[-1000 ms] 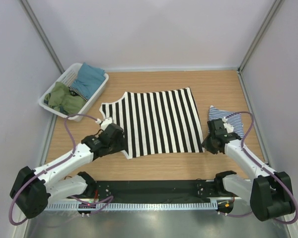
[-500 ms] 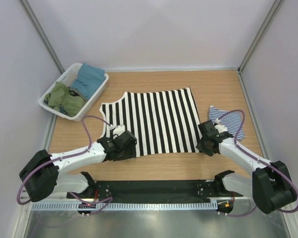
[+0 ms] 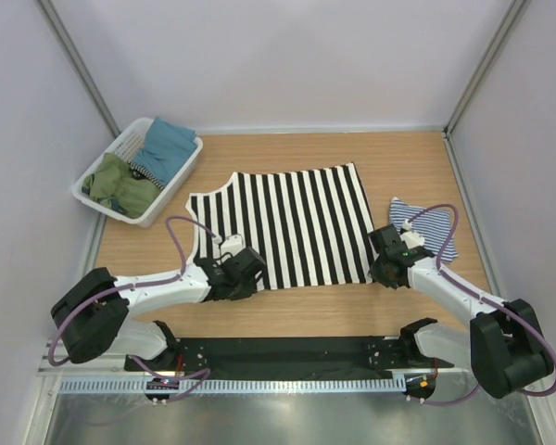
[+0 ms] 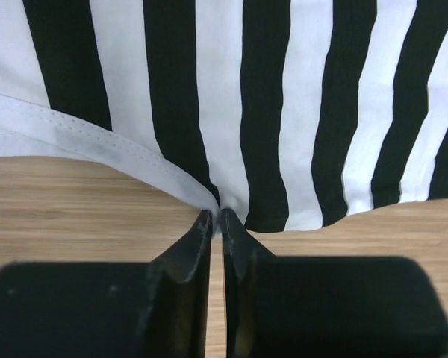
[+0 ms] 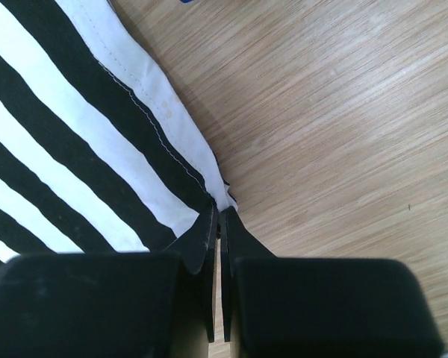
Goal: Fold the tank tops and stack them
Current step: Fold the tank top
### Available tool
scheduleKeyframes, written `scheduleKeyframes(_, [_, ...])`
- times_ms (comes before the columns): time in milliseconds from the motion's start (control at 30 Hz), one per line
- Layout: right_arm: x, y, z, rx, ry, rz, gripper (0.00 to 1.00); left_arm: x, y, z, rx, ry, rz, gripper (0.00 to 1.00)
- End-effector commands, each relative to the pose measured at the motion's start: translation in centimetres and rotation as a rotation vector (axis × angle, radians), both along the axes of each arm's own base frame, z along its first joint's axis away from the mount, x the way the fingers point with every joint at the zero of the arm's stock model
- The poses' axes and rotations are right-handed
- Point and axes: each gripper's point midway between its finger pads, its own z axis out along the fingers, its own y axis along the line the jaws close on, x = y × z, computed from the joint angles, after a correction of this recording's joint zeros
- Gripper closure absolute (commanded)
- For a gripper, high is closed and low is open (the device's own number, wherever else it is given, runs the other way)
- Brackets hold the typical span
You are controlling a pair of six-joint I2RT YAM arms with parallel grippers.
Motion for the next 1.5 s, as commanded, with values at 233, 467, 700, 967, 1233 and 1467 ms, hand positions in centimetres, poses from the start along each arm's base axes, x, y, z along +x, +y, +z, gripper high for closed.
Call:
scheduleKeyframes(233, [0.0,-0.6,2.0,-0.024,-0.04,-0.012,0.99,0.2,-0.9,1.3,-0.024,-0.021,-0.018,1.0])
scheduleKeyframes(467, [2.3,-0.7,6.0,-0.062,-0.117,0.016,0.99,1.3,-0.5,4.5,-0.044,-0.048,-0.023,1.0])
scheduleKeyframes(700, [5.8,0.4,8.3,-0.079,-0.135,0.052,0.99,4.6,0.7,6.9,-0.08,-0.07,0.008,1.0])
scheduleKeyframes(967, [9.2,0.7,10.8,-0.105,-0.184,0.037,0.99,8.1,2.2,8.0,-0.092,-0.079,0.047,1.0])
scheduleKeyframes(1233, [13.1,0.0,10.9,-0.14,-0.172,0.003,0.98,11.1,2.2,7.6,-0.061,-0.068,0.05,1.0])
scheduleKeyframes(1467, [16.3,-0.1,10.5,-0.126,-0.176,-0.011,0.98,13.7,2.0,7.8,-0.025,-0.069,0.056,1.0])
